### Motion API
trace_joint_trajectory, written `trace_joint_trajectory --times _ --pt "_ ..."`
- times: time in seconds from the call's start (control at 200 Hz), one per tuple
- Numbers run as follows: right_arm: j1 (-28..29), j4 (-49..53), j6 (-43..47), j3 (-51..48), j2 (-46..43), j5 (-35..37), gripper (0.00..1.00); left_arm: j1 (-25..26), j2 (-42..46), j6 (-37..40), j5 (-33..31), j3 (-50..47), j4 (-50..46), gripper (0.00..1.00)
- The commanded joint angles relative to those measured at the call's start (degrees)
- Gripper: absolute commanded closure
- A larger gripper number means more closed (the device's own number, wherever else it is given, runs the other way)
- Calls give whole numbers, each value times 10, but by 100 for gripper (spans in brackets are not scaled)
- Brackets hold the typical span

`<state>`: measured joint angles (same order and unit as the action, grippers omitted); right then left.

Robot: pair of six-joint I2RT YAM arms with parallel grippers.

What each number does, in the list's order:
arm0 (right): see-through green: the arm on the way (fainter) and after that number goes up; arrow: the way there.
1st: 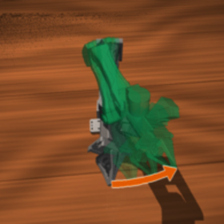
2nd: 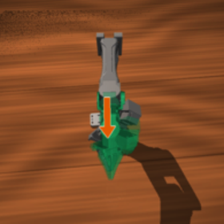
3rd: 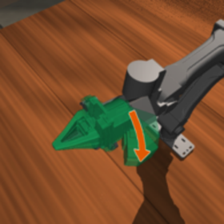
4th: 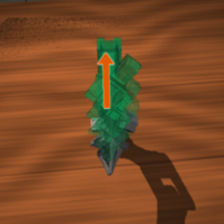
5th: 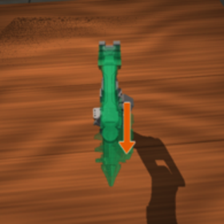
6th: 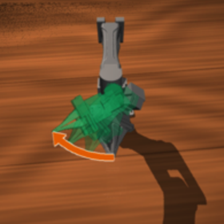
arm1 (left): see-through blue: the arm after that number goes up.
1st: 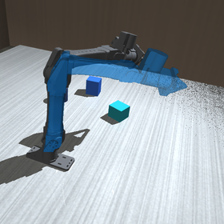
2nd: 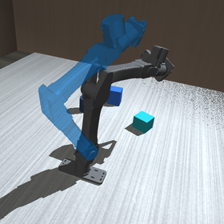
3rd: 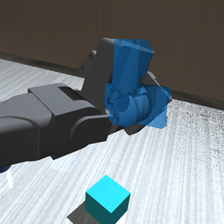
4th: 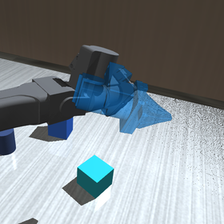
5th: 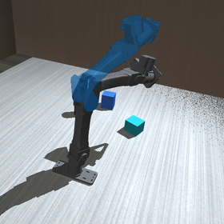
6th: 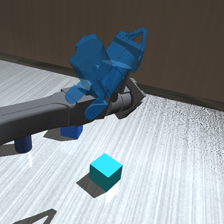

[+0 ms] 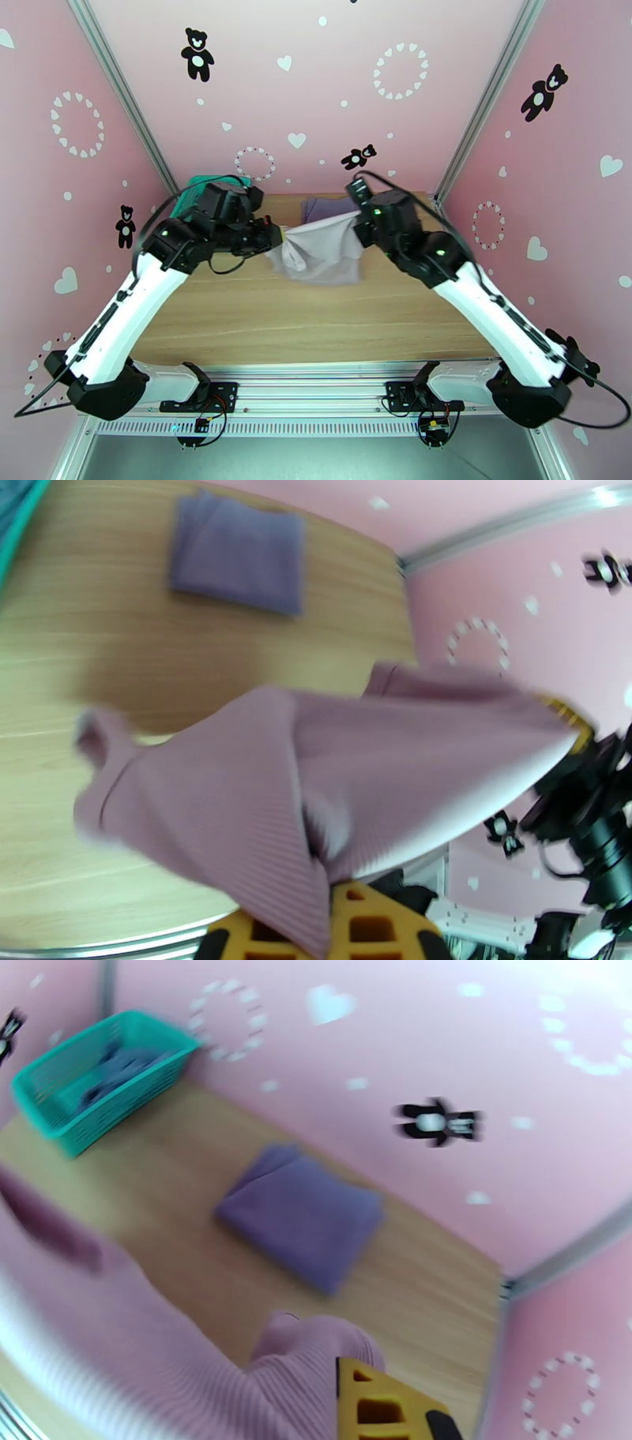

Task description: Fold and stack the mixed laundry pile

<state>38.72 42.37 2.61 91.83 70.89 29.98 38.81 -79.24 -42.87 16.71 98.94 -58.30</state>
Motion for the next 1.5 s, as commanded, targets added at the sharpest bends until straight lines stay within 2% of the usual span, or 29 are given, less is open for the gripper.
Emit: trace_joint_trajectory --times 0.0,0.19,0.34,0.455,0.555,0.631,0.771,1.011,1.041,1.101,1.156,1.186,1.216,1.271,1.341,1.416,1.496 --pt "-29 55 19 39 -20 107 100 68 -41 -37 13 13 62 100" --pt "-65 58 77 83 -29 127 100 175 -139 -84 22 53 135 100" --pt "-72 64 112 92 -7 82 100 235 -213 -119 30 72 180 100" --pt "-73 77 105 88 38 32 100 261 -241 -157 30 37 237 100" --pt "-72 64 86 64 88 -2 100 270 -242 -194 18 -31 290 100" --pt "-73 39 65 36 128 -34 100 270 -227 -217 -17 -95 318 100" --pt "-71 -2 13 7 217 -95 100 264 -179 -240 -111 -199 311 100" --pt "-29 -47 -38 27 358 -163 100 228 -64 -307 -258 -387 275 100" --pt "-20 -49 -42 35 374 -169 100 223 -50 -314 -276 -407 267 92" --pt "-1 -49 -52 55 407 -175 100 214 -23 -333 -302 -446 251 61" --pt "16 -47 -62 76 438 -178 100 207 1 -347 -318 -479 239 28" --pt "25 -45 -68 90 454 -179 100 203 14 -355 -326 -495 231 14" --pt "32 -42 -73 104 471 -183 94 200 26 -362 -334 -509 223 2" --pt "46 -38 -82 126 497 -189 80 197 50 -374 -346 -538 210 1" --pt "60 -34 -92 151 524 -199 56 196 80 -384 -355 -566 200 1" --pt "68 -24 -106 178 541 -203 40 196 106 -384 -365 -578 187 1" --pt "66 -14 -126 192 536 -201 29 197 121 -342 -370 -569 185 5"
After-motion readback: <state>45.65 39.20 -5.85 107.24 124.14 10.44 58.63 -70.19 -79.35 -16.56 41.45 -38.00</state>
